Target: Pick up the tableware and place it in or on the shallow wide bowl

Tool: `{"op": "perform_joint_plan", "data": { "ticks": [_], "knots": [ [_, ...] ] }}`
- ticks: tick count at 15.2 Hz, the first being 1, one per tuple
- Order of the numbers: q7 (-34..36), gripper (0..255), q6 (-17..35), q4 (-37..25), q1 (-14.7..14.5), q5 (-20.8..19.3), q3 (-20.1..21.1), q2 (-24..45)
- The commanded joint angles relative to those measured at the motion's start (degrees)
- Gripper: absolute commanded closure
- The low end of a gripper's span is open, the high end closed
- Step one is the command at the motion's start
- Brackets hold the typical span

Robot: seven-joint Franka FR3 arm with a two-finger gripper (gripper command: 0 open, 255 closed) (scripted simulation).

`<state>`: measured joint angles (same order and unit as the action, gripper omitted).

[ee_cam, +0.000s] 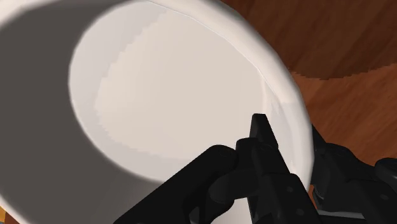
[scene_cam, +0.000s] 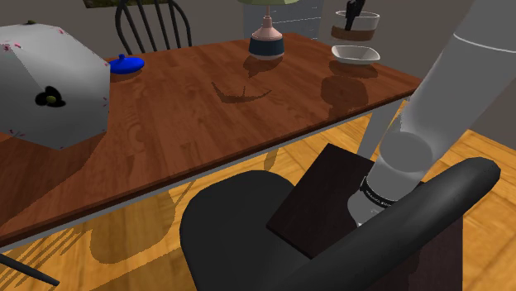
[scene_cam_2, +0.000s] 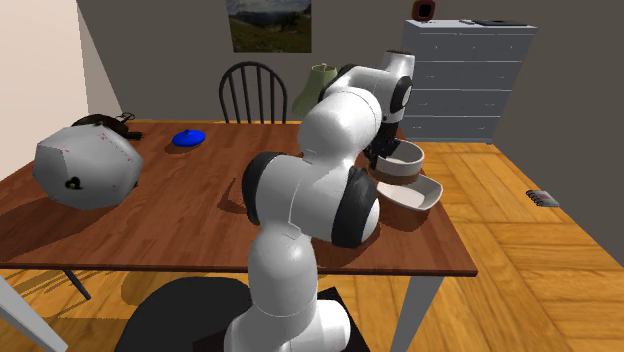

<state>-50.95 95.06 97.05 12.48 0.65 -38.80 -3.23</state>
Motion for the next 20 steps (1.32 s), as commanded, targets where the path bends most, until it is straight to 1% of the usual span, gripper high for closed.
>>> {"op": "perform_joint_plan", "data": {
  "ticks": [1,3,5,12,20],
  "knots": [
    [-4.3,255,-0.8,-4.1,1.6,2.8,-2.3,4.3],
    [-8.4,255,-2.3,-8.9,4.0,6.1,-4.1,9.2],
    [-12.3,255,-4.2,-14.3,7.3,9.9,-5.2,14.5],
    [-12.0,255,1.7,-7.5,6.4,8.9,-4.8,13.1],
    [-12.3,255,8.0,-1.0,5.8,8.9,-4.6,12.8]
  ]
}}
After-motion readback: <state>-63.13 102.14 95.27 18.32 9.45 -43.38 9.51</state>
